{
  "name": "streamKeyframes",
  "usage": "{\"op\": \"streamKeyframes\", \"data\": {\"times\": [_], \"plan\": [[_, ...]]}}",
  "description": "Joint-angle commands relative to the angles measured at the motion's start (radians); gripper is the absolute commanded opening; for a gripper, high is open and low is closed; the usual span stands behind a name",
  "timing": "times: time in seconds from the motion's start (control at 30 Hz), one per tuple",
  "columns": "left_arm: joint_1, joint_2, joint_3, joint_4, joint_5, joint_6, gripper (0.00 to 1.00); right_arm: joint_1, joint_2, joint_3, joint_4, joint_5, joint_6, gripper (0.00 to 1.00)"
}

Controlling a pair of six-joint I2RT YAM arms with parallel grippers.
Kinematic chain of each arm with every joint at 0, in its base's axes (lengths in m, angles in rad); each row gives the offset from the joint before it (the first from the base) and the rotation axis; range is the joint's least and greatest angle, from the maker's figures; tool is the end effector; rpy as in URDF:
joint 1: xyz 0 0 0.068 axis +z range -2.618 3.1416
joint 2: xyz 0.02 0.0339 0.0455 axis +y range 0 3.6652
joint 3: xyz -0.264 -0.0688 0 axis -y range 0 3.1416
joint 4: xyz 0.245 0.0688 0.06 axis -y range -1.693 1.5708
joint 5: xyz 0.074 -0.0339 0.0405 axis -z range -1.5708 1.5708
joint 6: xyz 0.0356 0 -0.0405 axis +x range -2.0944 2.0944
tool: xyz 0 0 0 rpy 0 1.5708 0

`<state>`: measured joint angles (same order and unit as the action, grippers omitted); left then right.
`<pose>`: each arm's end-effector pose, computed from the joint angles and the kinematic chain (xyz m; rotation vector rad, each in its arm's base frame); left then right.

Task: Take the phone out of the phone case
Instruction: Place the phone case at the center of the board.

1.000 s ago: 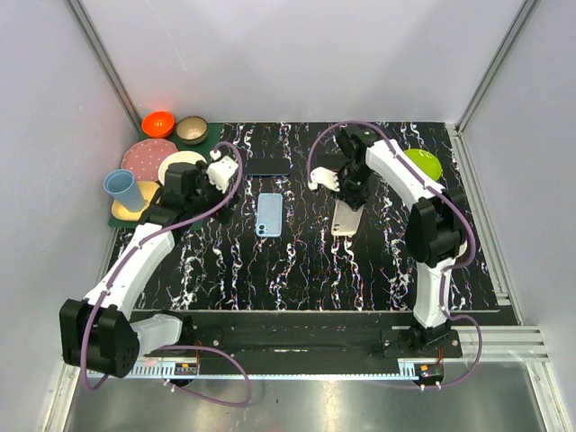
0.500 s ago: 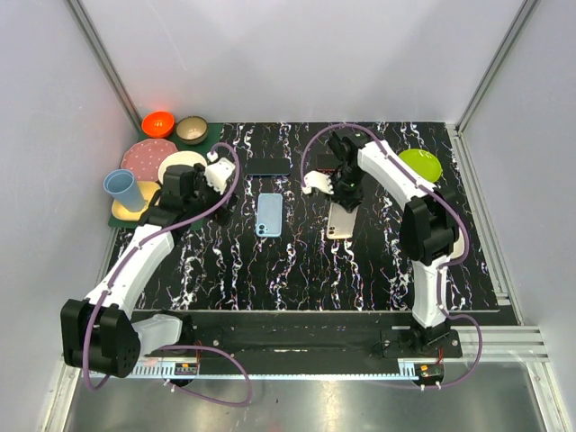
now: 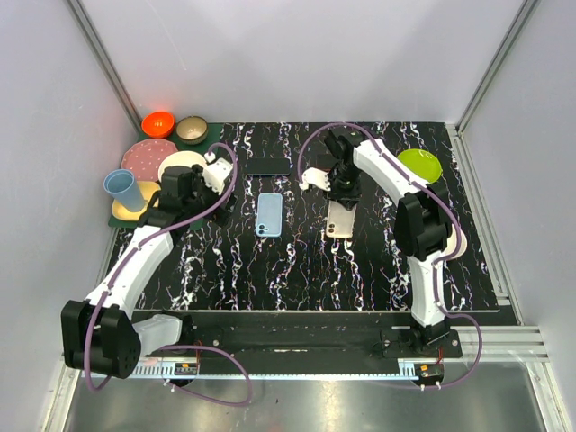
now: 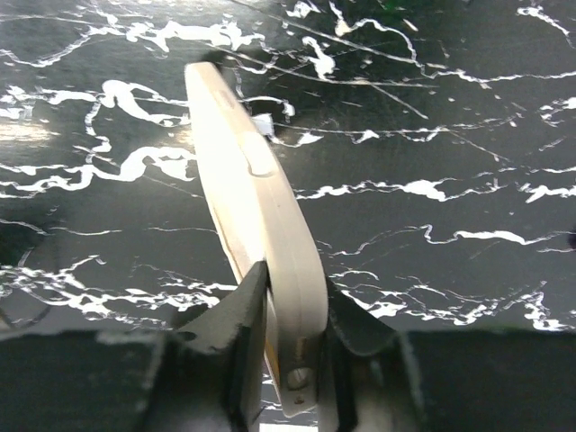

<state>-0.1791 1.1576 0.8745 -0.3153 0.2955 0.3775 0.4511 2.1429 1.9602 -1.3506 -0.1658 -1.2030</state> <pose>0.2494 -0.0557 0.2836 0.7499 2.0117 -0.2050 0.3744 0.1879 0.2409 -2.2393 2.0537 0.2139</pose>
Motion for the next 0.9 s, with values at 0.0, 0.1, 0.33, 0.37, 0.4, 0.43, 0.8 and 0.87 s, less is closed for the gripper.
{"op": "streamKeyframes", "data": {"times": [0.0,0.1,0.33,0.37,0.4,0.43,0.8,0.87], "plan": [[0.009,-0.027,-0.005,0.058,0.036,-0.017,0.99,0.006,-0.003,-0.101,0.109,0.048,0.002,0.31],[0.01,-0.021,-0.002,0.058,0.037,-0.02,0.99,0.006,-0.003,-0.116,0.174,0.046,-0.004,0.34],[0.016,-0.024,-0.009,0.064,0.039,-0.022,0.99,0.008,0.035,-0.086,0.229,0.017,-0.003,0.44],[0.017,-0.024,-0.009,0.064,0.04,-0.02,0.99,0.008,0.04,-0.077,0.229,0.02,-0.001,0.45],[0.018,-0.024,-0.008,0.064,0.042,-0.022,0.99,0.008,0.046,-0.073,0.229,0.029,-0.001,0.46],[0.02,-0.024,-0.009,0.064,0.042,-0.023,0.99,0.008,0.055,-0.07,0.232,0.035,0.002,0.48],[0.023,-0.016,-0.009,0.068,0.048,-0.026,0.99,0.008,0.063,-0.083,0.329,0.075,0.033,0.59],[0.024,-0.018,-0.011,0.068,0.051,-0.026,0.99,0.008,0.063,-0.093,0.341,0.087,0.033,0.62]]}}
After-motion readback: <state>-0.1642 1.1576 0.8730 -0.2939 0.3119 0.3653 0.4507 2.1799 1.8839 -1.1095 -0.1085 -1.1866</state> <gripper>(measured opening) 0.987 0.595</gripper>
